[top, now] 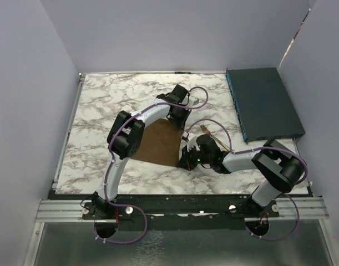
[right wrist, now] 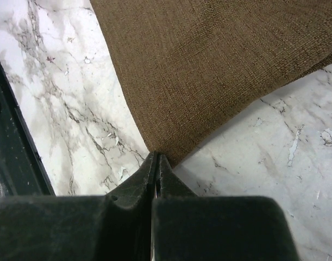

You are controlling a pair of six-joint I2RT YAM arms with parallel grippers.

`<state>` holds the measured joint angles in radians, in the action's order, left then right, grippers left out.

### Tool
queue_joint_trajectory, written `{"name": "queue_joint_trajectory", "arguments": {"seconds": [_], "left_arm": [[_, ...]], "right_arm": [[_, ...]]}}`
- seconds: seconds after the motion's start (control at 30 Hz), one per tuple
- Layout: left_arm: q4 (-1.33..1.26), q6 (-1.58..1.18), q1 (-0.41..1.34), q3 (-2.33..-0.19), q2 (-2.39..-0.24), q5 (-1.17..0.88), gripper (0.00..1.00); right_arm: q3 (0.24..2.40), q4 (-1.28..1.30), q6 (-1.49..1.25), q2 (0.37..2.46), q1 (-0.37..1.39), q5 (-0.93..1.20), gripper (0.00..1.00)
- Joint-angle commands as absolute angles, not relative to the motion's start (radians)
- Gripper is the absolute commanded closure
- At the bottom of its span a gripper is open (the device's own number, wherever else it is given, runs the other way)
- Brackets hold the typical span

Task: Fold the napkin into a case and place the utensils inside
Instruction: Smooth out the napkin at the center of the board.

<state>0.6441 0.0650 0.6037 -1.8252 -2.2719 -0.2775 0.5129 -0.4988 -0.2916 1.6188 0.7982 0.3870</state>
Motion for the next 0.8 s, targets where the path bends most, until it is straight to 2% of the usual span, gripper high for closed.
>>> {"name": "queue_joint_trajectory", "arguments": {"seconds": [0.0,0.2,0.33,0.57,0.77], "left_arm": [[0.647,0.073,0.606,-1.812,-2.319,-0.27,0.84],[0.649,0.057,0.598,-1.854,-2.325,-0.267,0.84],[0.649,0.056,0.598,-1.855,-2.343,-0.276,0.84],[0.655,0.068,0.598,-1.856,-2.349,-0.28,0.87],[0.662,0.077,0.597,-1.857,-2.351,-0.28,0.87]], "right_arm": [[0.499,-0.469,-0.31,1.634,0.789,0.427,0.99],[0.511,-0.465,-0.298,1.51,0.788,0.564,0.99],[0.574,-0.457,-0.3,1.486,0.788,0.579,0.99],[0.665,-0.46,-0.305,1.631,0.769,0.502,0.99],[0.57,-0.532,-0.366,1.737,0.681,0.554,0.99]]}}
